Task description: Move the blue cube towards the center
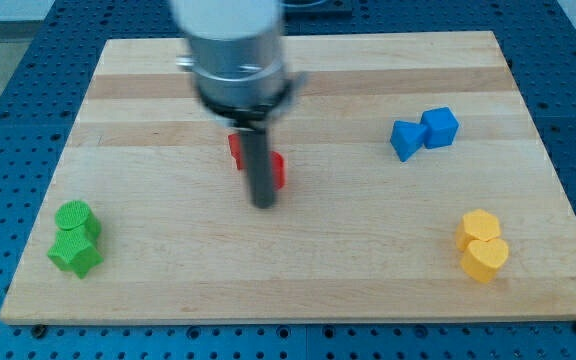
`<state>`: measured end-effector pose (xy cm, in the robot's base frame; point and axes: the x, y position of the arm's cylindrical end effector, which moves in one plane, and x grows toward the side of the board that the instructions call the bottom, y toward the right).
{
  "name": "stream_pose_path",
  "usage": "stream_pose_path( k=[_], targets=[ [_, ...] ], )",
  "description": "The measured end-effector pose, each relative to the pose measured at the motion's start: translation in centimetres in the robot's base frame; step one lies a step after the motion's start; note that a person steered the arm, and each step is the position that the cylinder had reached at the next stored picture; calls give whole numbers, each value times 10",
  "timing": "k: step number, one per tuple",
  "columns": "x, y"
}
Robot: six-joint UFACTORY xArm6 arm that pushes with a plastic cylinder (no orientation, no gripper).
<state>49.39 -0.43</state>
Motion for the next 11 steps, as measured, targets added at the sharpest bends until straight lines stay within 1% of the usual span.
stream_pose_path(
  k=[1,4,5,7,8,9,10,11],
  targets=[
    [-14,79],
    [-47,108],
    [-46,122],
    [-28,143],
    [-28,161],
    [-29,204],
    [-44,214],
    [-92,181]
  ],
)
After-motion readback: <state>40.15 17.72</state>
